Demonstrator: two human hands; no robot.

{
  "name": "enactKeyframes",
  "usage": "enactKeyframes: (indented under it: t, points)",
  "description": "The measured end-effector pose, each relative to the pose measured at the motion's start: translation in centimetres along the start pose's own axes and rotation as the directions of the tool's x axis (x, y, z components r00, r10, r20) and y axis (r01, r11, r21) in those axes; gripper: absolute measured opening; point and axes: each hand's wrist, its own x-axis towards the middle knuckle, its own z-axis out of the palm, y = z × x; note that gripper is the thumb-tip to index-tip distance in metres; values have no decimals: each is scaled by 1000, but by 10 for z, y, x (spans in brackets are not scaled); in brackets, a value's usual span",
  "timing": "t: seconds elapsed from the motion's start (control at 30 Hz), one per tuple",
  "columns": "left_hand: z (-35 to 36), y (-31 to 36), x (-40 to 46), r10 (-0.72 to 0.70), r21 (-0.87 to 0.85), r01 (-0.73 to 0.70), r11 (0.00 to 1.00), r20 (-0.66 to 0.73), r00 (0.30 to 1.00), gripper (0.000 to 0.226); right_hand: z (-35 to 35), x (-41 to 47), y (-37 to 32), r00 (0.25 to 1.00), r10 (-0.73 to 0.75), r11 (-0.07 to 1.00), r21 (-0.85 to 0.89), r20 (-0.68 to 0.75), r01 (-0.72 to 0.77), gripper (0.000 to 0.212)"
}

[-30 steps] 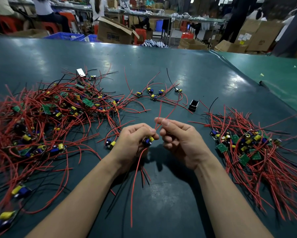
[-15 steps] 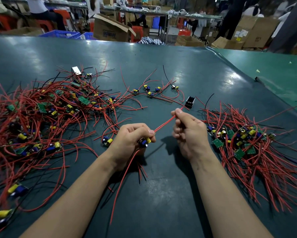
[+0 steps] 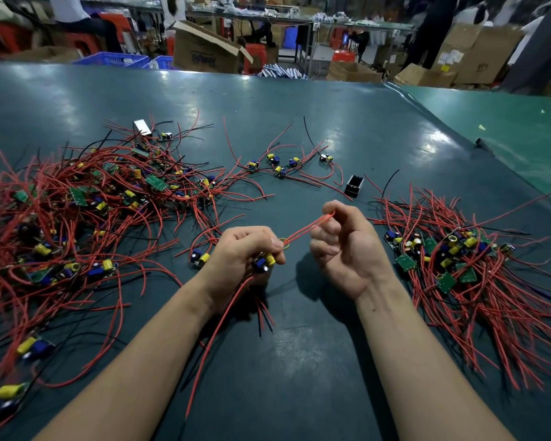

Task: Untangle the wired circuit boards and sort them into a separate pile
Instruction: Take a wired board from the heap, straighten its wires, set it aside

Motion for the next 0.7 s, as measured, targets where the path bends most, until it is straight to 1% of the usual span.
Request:
enactKeyframes:
  t: [0.17, 0.23, 0.3, 0.33, 0.37, 0.43, 0.47, 0.5, 0.57, 0.6, 0.63, 0.7]
  points:
    - [-1, -1, 0, 17, 61, -19, 998, 41, 999, 18, -2, -2, 1, 996, 24, 999, 43, 84, -28, 43]
    - [0, -1, -1, 16, 79, -20, 997, 53, 998, 19, -3, -1, 2, 998, 31, 999, 42, 59, -33, 46]
    - [0, -1, -1, 19, 55, -21, 998, 44, 999, 20, -3, 1, 3, 1000, 6, 999, 48, 10, -6, 41]
    - [0, -1, -1, 24, 33, -25, 999, 27, 999, 19, -3, 2, 3, 1000, -2, 1000, 28, 2, 2, 39]
    - [0, 0, -1, 32, 14, -32, 999, 5, 999, 17, -3, 2, 3, 1000, 2, 1000, -30, 9, -2, 43]
    - [1, 1, -2, 59, 1, -59, 998, -28, 998, 13, -3, 1, 6, 999, 34, 976, -216, 25, -28, 58]
    - [2, 1, -2, 69, 1, -69, 998, -39, 997, 14, -3, 0, 9, 998, 56, 951, -308, 40, -41, 56]
    - [4, 1, -2, 69, 4, -69, 998, -46, 997, 15, -2, -1, 12, 995, 76, 924, -378, 61, -47, 46]
    - [7, 1, -2, 54, 11, -54, 999, -48, 997, 21, 0, -4, 17, 991, 86, 891, -452, 103, -31, 23]
    - [7, 1, -2, 49, 18, -48, 999, -52, 997, 23, 0, -4, 17, 992, 64, 881, -473, 113, -3, 16]
    - [8, 1, -1, 44, 32, -42, 999, -59, 997, 24, 0, -4, 17, 994, 28, 872, -488, 109, 29, 14]
    - [7, 2, -2, 34, 68, -30, 997, -57, 998, 24, 1, -3, 15, 996, -55, 864, -496, 63, 80, 21]
